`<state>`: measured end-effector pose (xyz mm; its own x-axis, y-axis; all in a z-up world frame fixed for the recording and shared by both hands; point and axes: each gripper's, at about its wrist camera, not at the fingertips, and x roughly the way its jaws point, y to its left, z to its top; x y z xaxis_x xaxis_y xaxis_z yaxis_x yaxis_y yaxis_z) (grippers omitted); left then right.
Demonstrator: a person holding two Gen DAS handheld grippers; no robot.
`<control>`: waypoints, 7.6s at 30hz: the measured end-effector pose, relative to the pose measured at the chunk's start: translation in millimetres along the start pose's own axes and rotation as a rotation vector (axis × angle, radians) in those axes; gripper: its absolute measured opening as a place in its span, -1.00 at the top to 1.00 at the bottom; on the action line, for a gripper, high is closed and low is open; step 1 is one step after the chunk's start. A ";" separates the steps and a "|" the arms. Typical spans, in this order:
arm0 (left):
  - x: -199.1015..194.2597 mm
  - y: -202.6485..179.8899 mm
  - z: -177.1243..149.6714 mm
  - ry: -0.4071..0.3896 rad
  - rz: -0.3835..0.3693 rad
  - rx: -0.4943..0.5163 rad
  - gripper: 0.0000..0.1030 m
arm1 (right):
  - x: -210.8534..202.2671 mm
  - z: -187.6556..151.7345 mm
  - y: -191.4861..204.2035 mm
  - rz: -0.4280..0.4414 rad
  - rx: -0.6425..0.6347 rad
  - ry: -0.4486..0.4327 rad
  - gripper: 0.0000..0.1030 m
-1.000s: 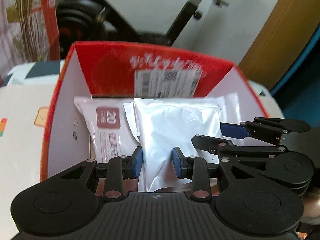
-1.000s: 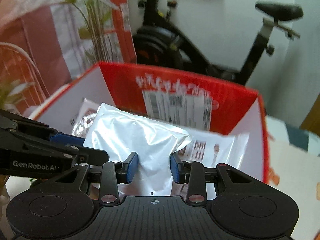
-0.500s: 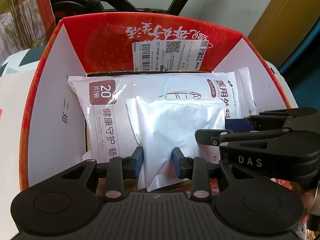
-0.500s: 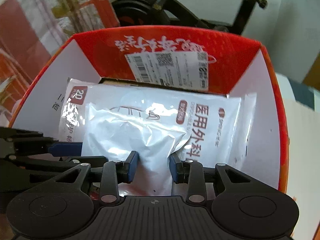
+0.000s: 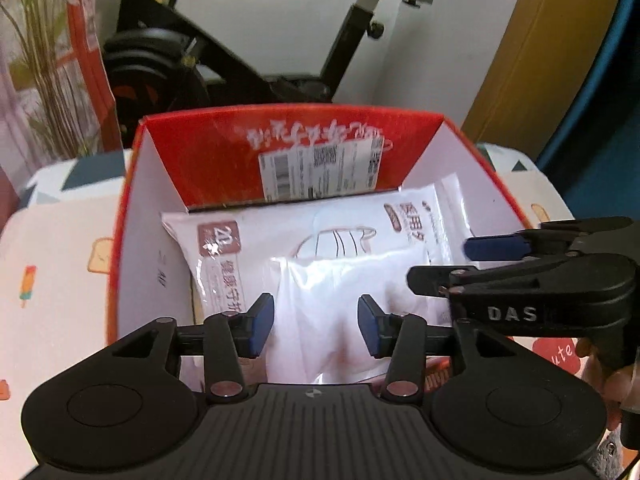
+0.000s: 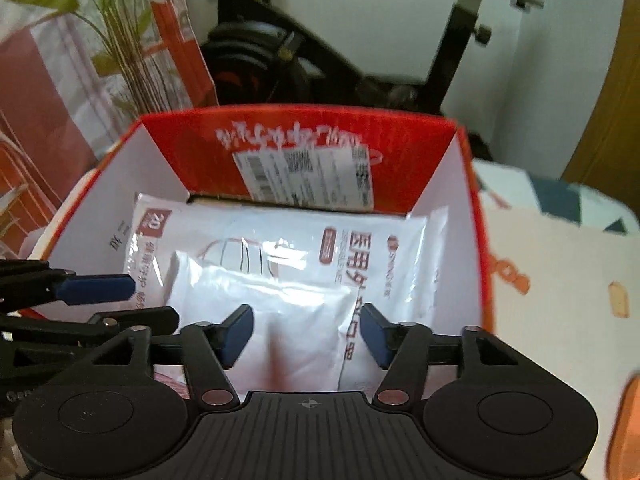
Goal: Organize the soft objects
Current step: 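Open the left tool to release the sachet and withdraw, then move both tools down to the black eye mask on the table, then grasp the black eye mask with the left tool while the right tool grips its strap, then lift the black eye mask with both tools into the red box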
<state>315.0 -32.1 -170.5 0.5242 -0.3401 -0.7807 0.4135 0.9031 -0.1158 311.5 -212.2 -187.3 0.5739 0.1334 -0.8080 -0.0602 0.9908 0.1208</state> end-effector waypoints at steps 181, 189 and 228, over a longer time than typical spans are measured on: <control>-72.8 17.2 -166.2 -0.380 0.137 -0.288 0.81 | -81.1 -190.8 -29.5 0.187 0.084 -0.410 0.92; -98.9 14.7 -153.7 -0.490 0.119 -0.271 0.81 | -108.9 -176.6 -23.4 0.192 0.018 -0.521 0.94; -3.3 17.1 -35.8 -0.213 0.082 -0.156 0.81 | -37.7 -47.4 -31.9 0.002 -0.009 -0.418 0.94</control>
<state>293.7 -6.2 -192.0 0.7031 -0.2966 -0.6463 0.2522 0.9538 -0.1633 253.0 -247.9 -188.0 0.8557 0.1170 -0.5041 -0.0677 0.9910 0.1151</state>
